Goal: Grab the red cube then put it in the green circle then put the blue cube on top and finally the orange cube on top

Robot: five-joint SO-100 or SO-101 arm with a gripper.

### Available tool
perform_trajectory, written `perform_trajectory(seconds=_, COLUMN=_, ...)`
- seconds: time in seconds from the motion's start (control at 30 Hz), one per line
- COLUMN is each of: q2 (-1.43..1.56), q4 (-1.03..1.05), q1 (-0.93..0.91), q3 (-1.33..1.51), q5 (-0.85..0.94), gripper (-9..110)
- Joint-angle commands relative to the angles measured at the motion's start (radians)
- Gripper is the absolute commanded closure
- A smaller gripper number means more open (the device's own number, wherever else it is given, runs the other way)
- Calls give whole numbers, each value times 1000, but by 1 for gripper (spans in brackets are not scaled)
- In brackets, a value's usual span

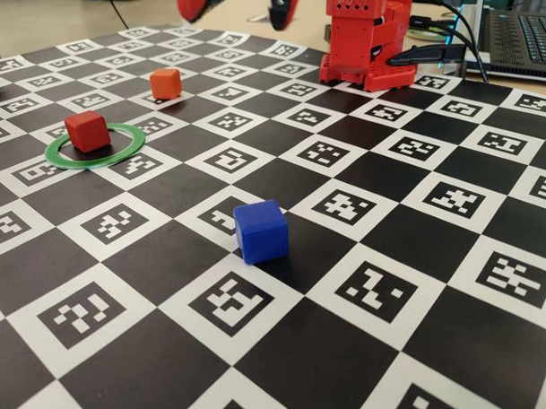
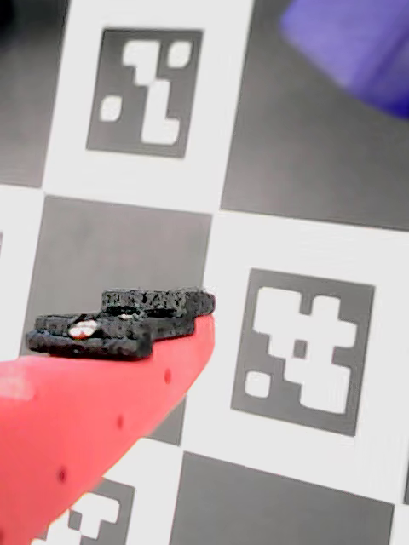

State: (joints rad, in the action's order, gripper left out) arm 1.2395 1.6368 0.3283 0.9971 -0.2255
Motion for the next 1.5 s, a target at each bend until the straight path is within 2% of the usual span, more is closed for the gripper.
perform_trajectory(seconds=0.0, q2=-15, q4=-60, q1=40, q3=-29, q5=-37, gripper=54)
perform_trajectory(seconds=0.5, q2=-242, q4=-179, q1=80, q3=-140, q5=-67, gripper=54)
perform_trajectory(seconds=1.47, q2=-362, q4=-295, q1=60, q3=-153, q5=-91, gripper=54)
